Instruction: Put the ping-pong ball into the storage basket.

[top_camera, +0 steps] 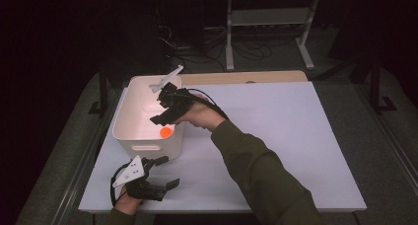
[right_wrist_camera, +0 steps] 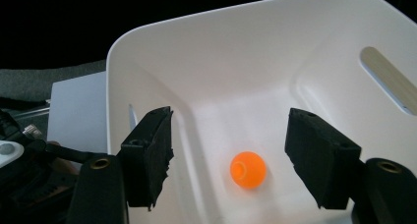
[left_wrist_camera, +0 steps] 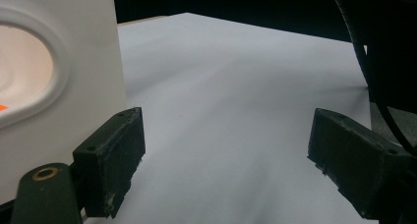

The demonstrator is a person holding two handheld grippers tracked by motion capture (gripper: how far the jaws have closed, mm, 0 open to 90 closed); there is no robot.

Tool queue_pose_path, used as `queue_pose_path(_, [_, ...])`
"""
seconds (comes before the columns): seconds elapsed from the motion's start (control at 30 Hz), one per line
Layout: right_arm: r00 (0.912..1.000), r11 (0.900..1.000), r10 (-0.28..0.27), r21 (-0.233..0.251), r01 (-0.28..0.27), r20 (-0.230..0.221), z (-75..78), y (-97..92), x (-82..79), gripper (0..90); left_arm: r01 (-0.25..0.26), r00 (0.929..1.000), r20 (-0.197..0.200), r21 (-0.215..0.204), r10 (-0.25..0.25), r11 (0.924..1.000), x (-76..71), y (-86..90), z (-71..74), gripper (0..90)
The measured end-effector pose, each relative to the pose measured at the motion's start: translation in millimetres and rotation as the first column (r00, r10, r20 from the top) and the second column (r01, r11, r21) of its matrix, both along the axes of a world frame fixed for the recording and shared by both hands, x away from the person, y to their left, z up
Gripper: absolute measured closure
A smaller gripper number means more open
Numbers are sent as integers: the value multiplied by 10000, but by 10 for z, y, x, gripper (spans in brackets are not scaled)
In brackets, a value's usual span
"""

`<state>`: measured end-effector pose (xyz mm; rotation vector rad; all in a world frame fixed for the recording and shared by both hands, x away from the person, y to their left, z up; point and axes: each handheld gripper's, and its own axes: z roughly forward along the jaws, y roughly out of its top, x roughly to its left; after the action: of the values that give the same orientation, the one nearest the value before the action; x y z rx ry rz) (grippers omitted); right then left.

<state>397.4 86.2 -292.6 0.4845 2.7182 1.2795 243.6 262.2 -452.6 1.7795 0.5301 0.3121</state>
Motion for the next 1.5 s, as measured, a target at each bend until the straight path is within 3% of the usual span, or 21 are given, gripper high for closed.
queue_pose_path(0.27, [9992,9988,-402,292,400,61,47,-270,22,325,-19,10000,-3,-55,19,10000,-4,2,-1,140])
queue_pose_path(0.6, [9956,9940,-936,563,935,-9,-14,-636,-2,316,-15,10000,12,-63,15,10000,-4,0,-2,140])
queue_pose_path(1.0, [9908,9887,-1355,634,1356,-49,-206,-931,-60,258,-13,10000,47,-25,13,10000,-2,7,0,140])
queue_pose_path(1.5, [9754,9730,-2206,695,2203,-30,-567,-1205,-179,165,-21,10000,53,-32,22,10000,-5,6,-1,140])
